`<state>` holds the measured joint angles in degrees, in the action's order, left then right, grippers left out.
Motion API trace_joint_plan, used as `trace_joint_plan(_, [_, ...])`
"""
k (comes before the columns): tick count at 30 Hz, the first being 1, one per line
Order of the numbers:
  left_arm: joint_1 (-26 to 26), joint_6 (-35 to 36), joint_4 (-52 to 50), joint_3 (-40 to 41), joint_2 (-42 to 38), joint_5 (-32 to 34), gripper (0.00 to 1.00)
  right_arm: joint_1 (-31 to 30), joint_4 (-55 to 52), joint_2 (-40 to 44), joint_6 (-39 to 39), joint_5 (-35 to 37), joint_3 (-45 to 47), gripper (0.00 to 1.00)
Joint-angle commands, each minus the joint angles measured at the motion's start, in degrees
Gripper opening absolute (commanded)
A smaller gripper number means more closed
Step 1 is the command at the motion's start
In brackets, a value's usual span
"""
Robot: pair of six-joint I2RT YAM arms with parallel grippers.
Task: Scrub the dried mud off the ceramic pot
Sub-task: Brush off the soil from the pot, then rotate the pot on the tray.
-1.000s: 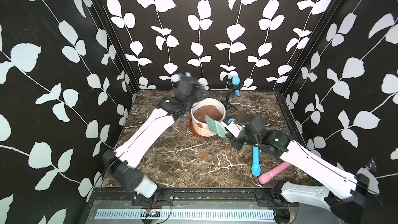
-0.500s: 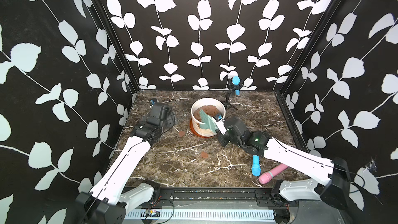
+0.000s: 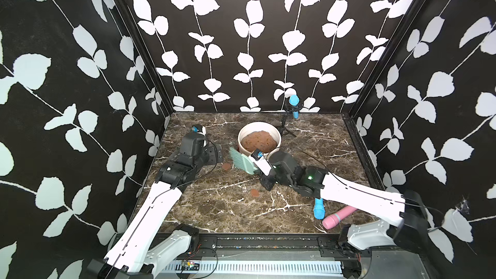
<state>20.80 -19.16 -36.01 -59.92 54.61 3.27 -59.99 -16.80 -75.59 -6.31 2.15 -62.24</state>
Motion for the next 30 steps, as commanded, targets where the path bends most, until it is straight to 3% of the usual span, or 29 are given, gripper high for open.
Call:
trace_joint_plan(1, [-0.15,8.36,8.92,1.17,-1.76,-13.56,0.93,0.91,-2.72,9.07,-1.97,3.21,1.28,0.0])
trace_joint_plan(4, [-0.03,13.28,16.97,2.29,0.38,-25.61,0.87,4.13,-8.09,15.17,-4.29,8.62,1.09,0.0])
trace_joint_plan(7, [2.31,22.12,19.64,0.58,4.71,-32.69,0.83,9.43,-14.26,18.95,-8.06,12.92,-0.64,0.0])
trace_joint_plan(9, [5.51,33.84,18.12,-1.08,8.48,-34.9,0.85,13.89,-18.38,19.78,-10.56,12.79,-2.65,0.0])
trace_joint_plan(12, [10.41,57.47,11.13,-2.89,14.37,-35.99,0.88,18.03,-22.76,19.87,-10.0,10.37,-5.96,0.0])
trace_joint_plan(14, [13.29,64.28,5.84,-6.97,20.55,-32.21,0.86,19.08,-24.33,19.97,-8.73,9.88,-7.71,0.0])
trace_joint_plan(18, [13.66,66.33,-2.94,-16.03,29.49,-32.15,0.81,19.64,-26.27,20.33,-7.89,8.09,-9.44,0.0])
trace_joint_plan(24, [13.66,66.37,-10.69,-23.03,36.41,-27.7,0.75,20.06,-28.55,22.59,-6.89,7.27,-9.04,0.0])
trace_joint_plan(30, [13.66,64.57,-19.54,-30.12,42.05,-29.64,0.52,20.77,-29.1,22.86,-5.92,5.83,-9.41,0.0])
